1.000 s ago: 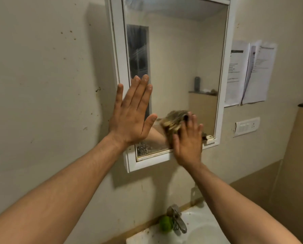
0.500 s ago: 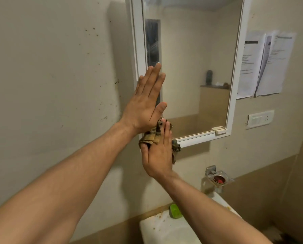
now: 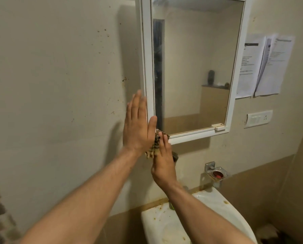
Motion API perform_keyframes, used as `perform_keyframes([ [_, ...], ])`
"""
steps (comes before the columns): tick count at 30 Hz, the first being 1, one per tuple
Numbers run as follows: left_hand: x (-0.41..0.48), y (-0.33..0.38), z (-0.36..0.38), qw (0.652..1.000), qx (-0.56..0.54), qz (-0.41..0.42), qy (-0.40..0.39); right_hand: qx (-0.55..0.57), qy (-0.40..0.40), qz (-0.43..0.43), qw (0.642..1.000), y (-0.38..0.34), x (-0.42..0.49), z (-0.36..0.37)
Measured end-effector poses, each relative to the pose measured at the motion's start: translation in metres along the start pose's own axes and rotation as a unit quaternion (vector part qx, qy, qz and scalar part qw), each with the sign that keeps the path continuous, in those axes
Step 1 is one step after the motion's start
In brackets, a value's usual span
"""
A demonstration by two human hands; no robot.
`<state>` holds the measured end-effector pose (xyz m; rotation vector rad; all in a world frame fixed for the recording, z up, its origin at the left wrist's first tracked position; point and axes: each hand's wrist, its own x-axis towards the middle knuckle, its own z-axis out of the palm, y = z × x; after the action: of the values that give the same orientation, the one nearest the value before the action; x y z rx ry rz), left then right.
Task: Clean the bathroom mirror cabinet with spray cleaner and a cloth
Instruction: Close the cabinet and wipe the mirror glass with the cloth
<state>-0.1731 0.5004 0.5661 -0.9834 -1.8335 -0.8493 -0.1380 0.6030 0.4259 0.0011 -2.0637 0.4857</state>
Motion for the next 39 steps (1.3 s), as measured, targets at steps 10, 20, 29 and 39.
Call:
perform_keyframes([
  [10,-0.181,0.043,0.041,0.842,-0.312,-0.416,-0.144,0.682,0.071,0.54,0.488,-0.013,-0.063,-0.076],
  [20,-0.234,0.065,0.029,0.774,-0.394,-0.365,-0.336,0.615,0.036,0.6,0.509,-0.017,-0.096,-0.1],
  [29,-0.237,0.065,0.023,0.791,-0.386,-0.398,-0.258,0.221,-0.139,0.431,0.864,-0.012,-0.105,-0.123],
  [39,-0.234,0.036,0.024,0.618,-0.413,-0.667,-0.056,0.436,-0.036,0.557,0.705,0.007,-0.122,-0.153],
])
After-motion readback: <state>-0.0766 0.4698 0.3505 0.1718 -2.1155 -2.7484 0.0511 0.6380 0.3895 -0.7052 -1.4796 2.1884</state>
